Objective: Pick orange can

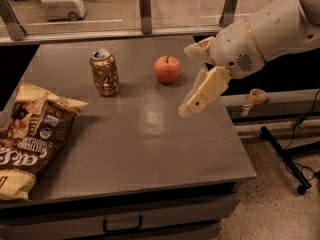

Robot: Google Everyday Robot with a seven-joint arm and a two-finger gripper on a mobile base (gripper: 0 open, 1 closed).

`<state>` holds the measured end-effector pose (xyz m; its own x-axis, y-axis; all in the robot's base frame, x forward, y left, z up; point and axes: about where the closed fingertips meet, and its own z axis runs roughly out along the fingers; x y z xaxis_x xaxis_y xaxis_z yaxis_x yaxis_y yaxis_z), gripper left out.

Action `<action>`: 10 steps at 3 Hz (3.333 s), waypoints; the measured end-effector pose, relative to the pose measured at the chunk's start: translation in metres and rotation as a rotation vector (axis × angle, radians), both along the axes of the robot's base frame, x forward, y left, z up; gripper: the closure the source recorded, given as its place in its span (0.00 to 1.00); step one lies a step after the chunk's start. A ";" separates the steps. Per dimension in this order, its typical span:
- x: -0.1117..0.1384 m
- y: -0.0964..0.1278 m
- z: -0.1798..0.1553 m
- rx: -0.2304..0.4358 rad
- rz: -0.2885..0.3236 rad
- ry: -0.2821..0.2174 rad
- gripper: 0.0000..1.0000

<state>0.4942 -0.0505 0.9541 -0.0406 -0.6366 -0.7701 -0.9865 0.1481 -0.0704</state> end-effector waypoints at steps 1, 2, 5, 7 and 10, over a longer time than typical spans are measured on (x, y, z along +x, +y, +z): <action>0.033 0.028 -0.024 0.024 -0.087 -0.018 0.00; 0.066 0.059 -0.039 0.089 -0.135 -0.060 0.00; 0.141 0.131 -0.062 0.179 -0.126 -0.139 0.00; 0.154 0.160 -0.070 0.205 -0.074 -0.116 0.00; 0.178 0.200 -0.081 0.229 0.077 -0.082 0.51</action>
Offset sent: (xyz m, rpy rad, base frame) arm 0.1264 0.0944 -0.0536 0.2037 -0.1530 -0.2408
